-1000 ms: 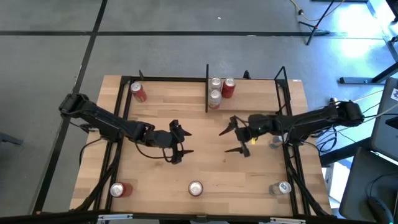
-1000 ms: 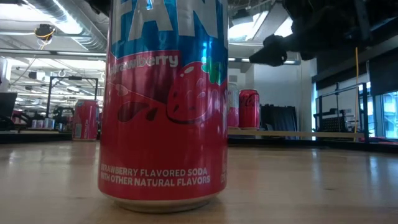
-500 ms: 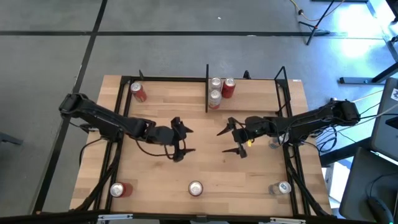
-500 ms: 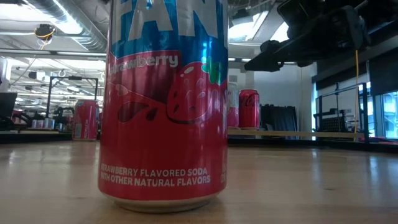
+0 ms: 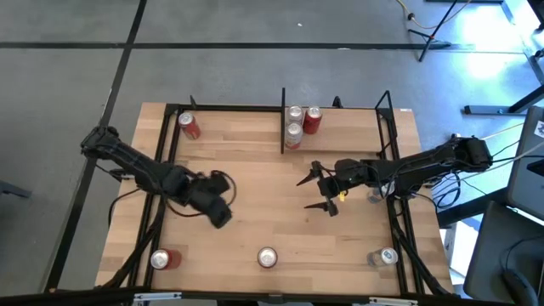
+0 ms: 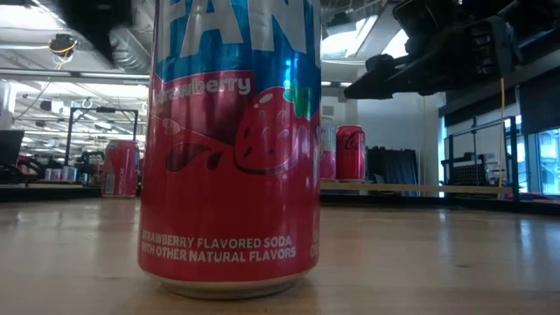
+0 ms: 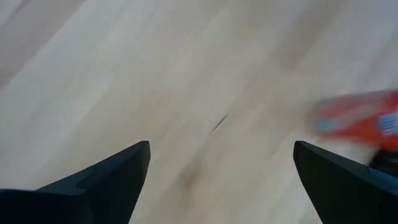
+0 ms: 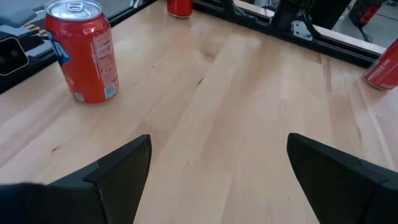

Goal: Place canned beverage on shelf
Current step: Put the red black soda can on the shelf aligned with the other red black soda can

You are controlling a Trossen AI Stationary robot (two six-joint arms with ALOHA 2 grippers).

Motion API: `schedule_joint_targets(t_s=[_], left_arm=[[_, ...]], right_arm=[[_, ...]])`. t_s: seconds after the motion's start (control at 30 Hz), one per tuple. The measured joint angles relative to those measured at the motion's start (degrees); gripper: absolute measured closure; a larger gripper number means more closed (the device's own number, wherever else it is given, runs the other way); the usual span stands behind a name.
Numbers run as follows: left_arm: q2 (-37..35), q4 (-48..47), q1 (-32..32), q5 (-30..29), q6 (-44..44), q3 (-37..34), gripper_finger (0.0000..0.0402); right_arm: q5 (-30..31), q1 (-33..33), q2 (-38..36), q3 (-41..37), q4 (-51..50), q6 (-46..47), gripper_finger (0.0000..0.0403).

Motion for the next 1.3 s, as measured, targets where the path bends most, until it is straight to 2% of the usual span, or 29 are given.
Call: schedule_joint_targets(t_s=[0.17, 0.5, 0.67, 0.77, 0.9, 1.07, 1.3], left_arm=[[0.0, -9.2, -6.7, 6.0, -18.9, -1.8, 0.0019], [0.0, -10.2, -20.8, 20.7, -53.2, -2.7, 0.0019], [0.6, -8.5, -27.3, 23.2, -66.0, -2.7, 0.0019], [2.8, -6.7, -29.8, 25.4, -67.4, -2.7, 0.0019], [6.3, -4.9, -31.5, 25.0, -65.5, -2.8, 0.0019], [9.5, -3.9, -31.9, 29.6, -64.5, -2.8, 0.0019], [11.4, 4.1, -32.5, 30.2, -66.2, -2.8, 0.0019]], right_arm=[[0.0, 0.0, 0.0, 0.0, 0.2, -0.3, 0.0046], [0.0, 0.0, 0.0, 2.8, 0.3, -5.8, 0.0046], [0.0, 0.0, 0.0, 2.8, 0.1, -6.9, 0.0046], [-0.2, 0.0, 0.0, 2.8, 0.5, -9.0, 0.0046], [-2.2, 0.0, 0.0, 2.8, 0.5, -9.9, 0.0046], [-2.5, 0.0, 0.0, 2.8, -1.9, -7.1, 0.0046], [-3.6, 0.0, 0.0, 2.8, -4.2, -4.2, 0.0046]])
